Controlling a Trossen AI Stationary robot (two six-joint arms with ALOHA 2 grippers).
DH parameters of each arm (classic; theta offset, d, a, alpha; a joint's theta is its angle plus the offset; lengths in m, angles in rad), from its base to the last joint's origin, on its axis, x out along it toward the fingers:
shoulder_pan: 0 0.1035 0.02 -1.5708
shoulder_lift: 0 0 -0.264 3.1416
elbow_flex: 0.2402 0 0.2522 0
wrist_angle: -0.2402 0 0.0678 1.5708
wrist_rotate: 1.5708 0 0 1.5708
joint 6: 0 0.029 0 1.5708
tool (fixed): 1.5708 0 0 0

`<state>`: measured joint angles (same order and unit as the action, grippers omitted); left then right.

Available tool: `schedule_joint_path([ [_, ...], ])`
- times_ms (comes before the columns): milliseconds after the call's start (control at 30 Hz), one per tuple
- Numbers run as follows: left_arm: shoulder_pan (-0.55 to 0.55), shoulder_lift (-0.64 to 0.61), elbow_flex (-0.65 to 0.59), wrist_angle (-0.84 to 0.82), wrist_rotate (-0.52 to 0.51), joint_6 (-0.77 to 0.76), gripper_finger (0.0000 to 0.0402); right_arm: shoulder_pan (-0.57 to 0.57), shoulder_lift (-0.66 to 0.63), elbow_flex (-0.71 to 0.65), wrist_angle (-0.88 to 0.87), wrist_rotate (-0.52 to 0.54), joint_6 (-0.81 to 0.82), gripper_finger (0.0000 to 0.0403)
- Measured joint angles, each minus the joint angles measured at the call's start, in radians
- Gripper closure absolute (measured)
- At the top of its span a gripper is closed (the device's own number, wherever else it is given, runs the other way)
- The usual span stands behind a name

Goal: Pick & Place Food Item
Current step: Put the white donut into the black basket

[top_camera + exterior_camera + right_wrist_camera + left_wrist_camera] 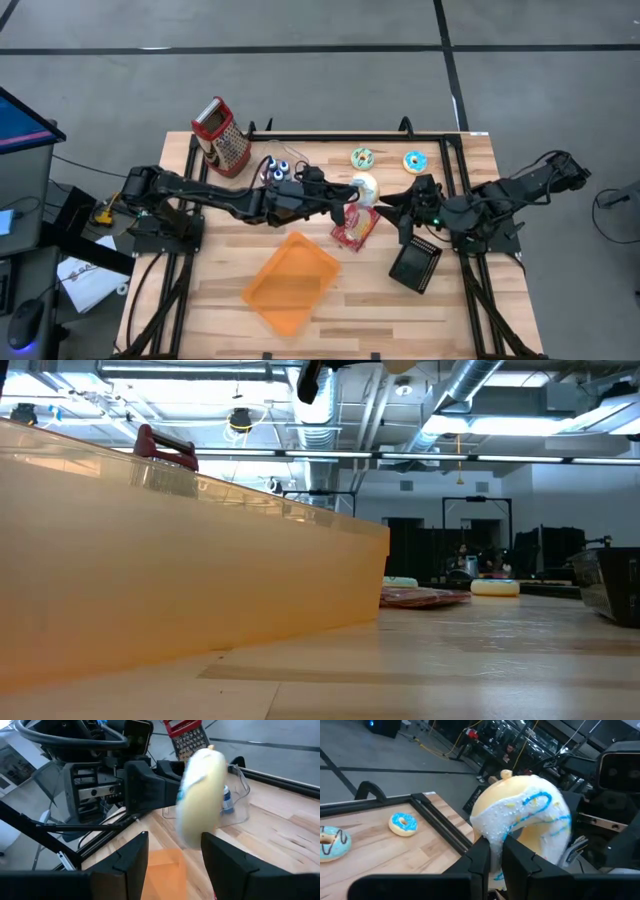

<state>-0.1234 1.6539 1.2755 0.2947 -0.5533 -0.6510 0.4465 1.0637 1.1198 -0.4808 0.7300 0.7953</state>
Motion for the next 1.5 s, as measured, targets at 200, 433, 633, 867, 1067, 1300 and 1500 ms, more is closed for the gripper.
schedule_joint_path([
  [200, 0.000, 0.000, 0.000, 0.004, 0.003, 0.000, 0.0369, -0.010, 0.000, 0.000, -0.001, 0.001, -0.002, 0.0228],
  [433, -0.006, 0.000, 0.000, 0.009, 0.005, -0.003, 0.0369, -0.025, 0.002, 0.000, -0.010, 0.009, -0.010, 0.0228],
  [633, -0.006, -0.011, 0.000, -0.006, 0.007, -0.001, 0.0369, -0.010, 0.002, 0.000, -0.005, 0.031, -0.009, 0.0228],
  [867, -0.006, -0.033, -0.001, -0.041, -0.020, 0.012, 0.0369, 0.025, 0.002, 0.000, -0.008, 0.081, 0.013, 0.0228],
  [1067, -0.006, -0.034, -0.001, -0.038, -0.023, 0.011, 0.0369, 0.029, 0.002, 0.000, -0.008, 0.083, 0.012, 0.0228],
  [1300, -0.012, -0.034, -0.001, -0.009, -0.023, 0.008, 0.0369, -0.004, 0.002, -0.001, 0.005, 0.073, -0.013, 0.0228],
  [1500, -0.016, -0.034, -0.001, -0.010, -0.023, 0.009, 0.0369, -0.049, 0.002, 0.000, 0.062, 0.006, -0.064, 0.0228],
])
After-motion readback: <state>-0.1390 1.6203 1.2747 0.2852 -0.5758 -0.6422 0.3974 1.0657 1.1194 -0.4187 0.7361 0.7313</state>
